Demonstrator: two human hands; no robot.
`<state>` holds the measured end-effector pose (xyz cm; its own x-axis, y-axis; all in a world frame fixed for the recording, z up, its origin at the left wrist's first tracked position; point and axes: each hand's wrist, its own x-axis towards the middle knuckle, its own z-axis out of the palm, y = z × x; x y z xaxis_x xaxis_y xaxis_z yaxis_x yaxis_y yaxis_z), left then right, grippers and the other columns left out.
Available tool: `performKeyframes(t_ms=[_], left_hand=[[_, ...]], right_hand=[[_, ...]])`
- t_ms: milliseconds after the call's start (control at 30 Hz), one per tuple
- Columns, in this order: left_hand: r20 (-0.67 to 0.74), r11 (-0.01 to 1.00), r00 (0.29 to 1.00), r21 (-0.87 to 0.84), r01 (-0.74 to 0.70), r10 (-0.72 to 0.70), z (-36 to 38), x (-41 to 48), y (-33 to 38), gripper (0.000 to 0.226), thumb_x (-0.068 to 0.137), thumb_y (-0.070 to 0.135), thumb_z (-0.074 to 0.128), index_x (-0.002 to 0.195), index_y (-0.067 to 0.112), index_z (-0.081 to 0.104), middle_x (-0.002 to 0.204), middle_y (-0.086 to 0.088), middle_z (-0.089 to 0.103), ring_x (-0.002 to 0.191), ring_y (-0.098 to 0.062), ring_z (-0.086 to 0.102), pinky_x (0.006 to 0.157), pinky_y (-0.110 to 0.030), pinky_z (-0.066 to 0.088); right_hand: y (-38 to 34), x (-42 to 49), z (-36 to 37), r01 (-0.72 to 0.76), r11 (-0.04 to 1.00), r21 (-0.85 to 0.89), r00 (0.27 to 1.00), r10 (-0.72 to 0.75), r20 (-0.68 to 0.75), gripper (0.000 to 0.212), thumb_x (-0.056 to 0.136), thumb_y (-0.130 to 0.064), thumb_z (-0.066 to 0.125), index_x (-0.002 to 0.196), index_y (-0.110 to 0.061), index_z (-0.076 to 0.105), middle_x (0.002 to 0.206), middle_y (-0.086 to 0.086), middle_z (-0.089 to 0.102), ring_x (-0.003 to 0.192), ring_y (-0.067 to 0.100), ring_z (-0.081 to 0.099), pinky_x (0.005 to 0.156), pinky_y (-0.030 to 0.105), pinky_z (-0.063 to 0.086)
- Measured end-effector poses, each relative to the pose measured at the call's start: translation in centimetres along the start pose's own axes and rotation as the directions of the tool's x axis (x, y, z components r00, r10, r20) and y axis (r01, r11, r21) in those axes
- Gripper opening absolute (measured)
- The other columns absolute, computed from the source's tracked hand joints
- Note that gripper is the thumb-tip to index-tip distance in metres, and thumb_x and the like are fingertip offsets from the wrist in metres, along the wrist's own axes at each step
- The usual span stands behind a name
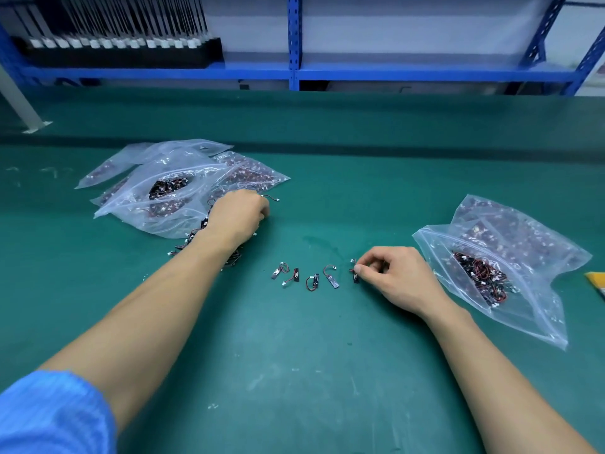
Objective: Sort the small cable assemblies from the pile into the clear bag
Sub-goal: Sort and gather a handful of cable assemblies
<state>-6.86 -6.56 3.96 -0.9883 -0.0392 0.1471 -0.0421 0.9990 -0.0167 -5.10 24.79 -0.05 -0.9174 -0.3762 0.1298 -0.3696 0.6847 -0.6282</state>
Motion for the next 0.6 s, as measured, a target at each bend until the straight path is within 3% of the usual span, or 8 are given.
performKeyframes(t_ms=[200,300,600], left_hand=[[-0.347,0.953,0.937,-0.295,-0.070,-0.039,-0.6,-1.5,-0.5,0.014,0.091,0.015,0.068,0.102,0.017,0.076,0.099,-0.004,0.072,0.095,-0.030,0.064,0.079,-0.040,0.051],[-0.482,0.948,0.875,-0.300,-0.111,-0.050,-1.0,-2.4,-0.6,0.011,0.090,0.019,0.071,0.099,0.018,0.077,0.093,-0.002,0.074,0.089,-0.029,0.061,0.076,-0.035,0.045],[-0.647,0.824,0.740,-0.513,-0.241,-0.186,-2.4,-4.7,-0.6,0.012,0.091,0.015,0.070,0.100,0.012,0.076,0.094,-0.001,0.073,0.084,-0.018,0.067,0.079,-0.037,0.054]], right_hand=[[0.0,0.0,0.0,0.003,1.000,-0.011,1.000,-0.003,-0.002,0.011,0.086,-0.038,0.070,0.076,-0.035,0.071,0.064,-0.015,0.064,0.061,0.008,0.054,0.061,0.029,0.046],[0.0,0.1,0.0,-0.007,1.000,-0.011,1.000,0.007,-0.004,0.011,0.086,-0.039,0.070,0.076,-0.035,0.071,0.064,-0.016,0.064,0.062,0.007,0.055,0.062,0.030,0.047],[0.0,0.0,0.1,-0.024,0.999,-0.022,1.000,0.024,-0.005,0.013,0.086,-0.040,0.070,0.074,-0.036,0.071,0.065,-0.014,0.066,0.066,0.008,0.058,0.063,0.030,0.047]])
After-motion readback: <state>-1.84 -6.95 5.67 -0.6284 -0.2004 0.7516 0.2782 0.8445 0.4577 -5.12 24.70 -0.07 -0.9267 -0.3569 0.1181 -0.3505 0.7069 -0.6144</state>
